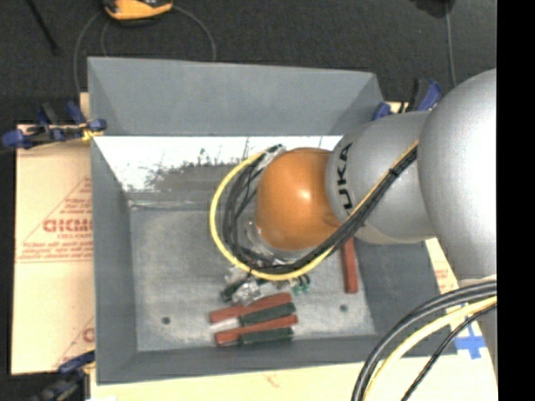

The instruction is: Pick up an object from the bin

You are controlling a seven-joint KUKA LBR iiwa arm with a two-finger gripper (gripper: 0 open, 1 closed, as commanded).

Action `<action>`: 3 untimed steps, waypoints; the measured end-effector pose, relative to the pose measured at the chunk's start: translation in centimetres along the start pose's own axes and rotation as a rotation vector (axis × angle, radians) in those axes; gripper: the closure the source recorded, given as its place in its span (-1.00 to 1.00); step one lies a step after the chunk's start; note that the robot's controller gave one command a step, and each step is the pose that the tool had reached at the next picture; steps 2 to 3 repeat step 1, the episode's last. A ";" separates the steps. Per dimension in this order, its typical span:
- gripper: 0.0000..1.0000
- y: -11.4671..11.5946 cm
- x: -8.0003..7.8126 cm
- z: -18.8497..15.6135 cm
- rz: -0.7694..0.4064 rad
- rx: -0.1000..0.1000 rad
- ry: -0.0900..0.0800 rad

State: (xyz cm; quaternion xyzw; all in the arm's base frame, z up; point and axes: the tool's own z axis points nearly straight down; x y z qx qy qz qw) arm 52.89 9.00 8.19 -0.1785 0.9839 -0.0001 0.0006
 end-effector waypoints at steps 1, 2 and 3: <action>1.00 -2.8 0.3 -12.8 0.015 0.000 -0.003; 1.00 -2.8 0.3 -12.8 0.015 0.000 -0.003; 1.00 -2.8 0.3 -12.8 0.015 0.000 -0.003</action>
Offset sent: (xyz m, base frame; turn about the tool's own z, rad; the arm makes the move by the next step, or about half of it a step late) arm 0.0000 0.0000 0.0000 0.0000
